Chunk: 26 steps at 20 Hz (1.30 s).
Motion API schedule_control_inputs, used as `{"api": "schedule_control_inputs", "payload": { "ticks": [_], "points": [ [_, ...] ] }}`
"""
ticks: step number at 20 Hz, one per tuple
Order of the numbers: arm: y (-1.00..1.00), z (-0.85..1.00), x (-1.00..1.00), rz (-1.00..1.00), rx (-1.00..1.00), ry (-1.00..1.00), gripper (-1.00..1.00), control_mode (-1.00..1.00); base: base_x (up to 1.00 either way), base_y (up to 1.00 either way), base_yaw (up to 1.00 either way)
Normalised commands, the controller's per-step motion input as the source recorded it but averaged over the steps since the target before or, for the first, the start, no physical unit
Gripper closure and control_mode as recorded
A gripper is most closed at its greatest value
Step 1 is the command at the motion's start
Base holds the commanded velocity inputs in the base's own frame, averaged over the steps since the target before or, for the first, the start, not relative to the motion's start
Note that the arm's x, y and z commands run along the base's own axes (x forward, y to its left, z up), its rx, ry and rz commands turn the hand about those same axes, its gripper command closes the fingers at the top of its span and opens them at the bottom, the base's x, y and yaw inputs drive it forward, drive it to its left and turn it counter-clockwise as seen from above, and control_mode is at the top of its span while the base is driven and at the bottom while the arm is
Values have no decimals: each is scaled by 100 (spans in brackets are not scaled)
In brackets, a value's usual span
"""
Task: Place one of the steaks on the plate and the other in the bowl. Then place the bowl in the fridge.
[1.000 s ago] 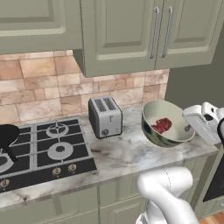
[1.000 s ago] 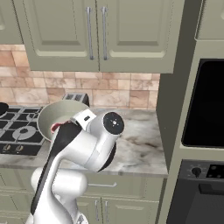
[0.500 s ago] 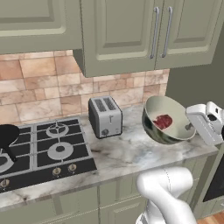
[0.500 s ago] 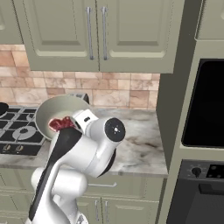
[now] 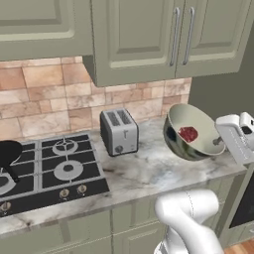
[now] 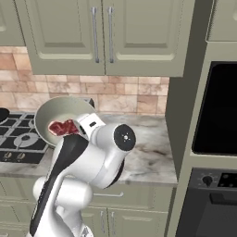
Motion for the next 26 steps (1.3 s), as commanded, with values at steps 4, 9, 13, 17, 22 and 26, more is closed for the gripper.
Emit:
{"api": "schedule_control_inputs", "payload": {
  "ticks": [4,9,13,17,22,26],
  "points": [
    [0,0,0,0,0,0,100,100,-57,0,3],
    [0,0,0,0,0,0,100,100,-44,5,6],
    [0,0,0,0,0,0,100,100,-27,33,19],
    [0,0,0,0,0,0,100,100,-5,34,33],
    [0,0,0,0,0,0,100,100,0,27,41],
    [0,0,0,0,0,0,100,100,0,36,49]
  ]
}}
